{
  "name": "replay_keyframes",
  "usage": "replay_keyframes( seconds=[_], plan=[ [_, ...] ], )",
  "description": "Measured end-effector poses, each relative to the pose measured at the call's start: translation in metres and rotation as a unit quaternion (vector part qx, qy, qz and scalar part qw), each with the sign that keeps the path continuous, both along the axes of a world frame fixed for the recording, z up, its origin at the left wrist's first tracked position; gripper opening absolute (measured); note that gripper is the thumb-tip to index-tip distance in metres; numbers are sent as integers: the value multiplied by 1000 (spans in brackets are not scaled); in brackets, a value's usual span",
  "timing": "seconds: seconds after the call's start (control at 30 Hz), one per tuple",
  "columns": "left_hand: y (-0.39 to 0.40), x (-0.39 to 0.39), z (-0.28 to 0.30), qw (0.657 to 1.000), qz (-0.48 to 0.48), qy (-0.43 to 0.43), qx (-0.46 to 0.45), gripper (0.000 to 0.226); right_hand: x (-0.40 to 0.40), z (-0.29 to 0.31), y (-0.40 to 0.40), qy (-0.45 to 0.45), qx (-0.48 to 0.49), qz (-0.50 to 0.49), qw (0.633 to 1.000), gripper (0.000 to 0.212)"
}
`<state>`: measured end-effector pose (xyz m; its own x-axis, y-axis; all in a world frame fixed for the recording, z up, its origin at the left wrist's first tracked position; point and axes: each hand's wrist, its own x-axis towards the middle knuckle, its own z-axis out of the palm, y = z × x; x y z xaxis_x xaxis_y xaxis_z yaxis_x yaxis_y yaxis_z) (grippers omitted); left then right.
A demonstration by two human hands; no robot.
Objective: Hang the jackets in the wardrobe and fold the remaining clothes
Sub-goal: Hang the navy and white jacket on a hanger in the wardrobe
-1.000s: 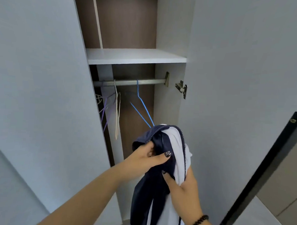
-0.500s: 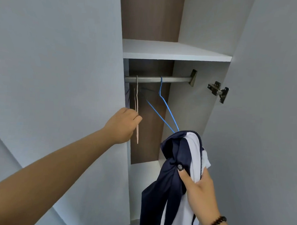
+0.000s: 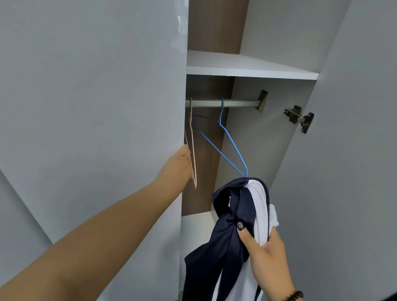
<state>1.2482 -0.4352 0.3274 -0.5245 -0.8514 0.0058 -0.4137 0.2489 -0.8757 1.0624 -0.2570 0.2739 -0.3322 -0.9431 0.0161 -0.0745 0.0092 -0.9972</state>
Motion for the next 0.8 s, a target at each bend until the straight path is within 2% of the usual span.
replay_keyframes(
  seconds=[0.2,0.3,0.43,0.7,0.8],
  plan=[
    [44,-8,-1,1000,2,16,13,18,0,8,12,7,-14,35,999,34],
    [72,-10,-3,1000,2,24,1,22,-1,13,23,15,-27,73,997,41],
    [109,-8,-9,998,26,65,1,25,-10,20,43,29,-42,130,990,32],
    [202,6,-15,986,64,153,-19,32,-37,23,100,44,-21,221,974,35],
    [240,19,-12,984,66,161,-42,33,-43,19,118,49,-11,244,969,38]
  ],
)
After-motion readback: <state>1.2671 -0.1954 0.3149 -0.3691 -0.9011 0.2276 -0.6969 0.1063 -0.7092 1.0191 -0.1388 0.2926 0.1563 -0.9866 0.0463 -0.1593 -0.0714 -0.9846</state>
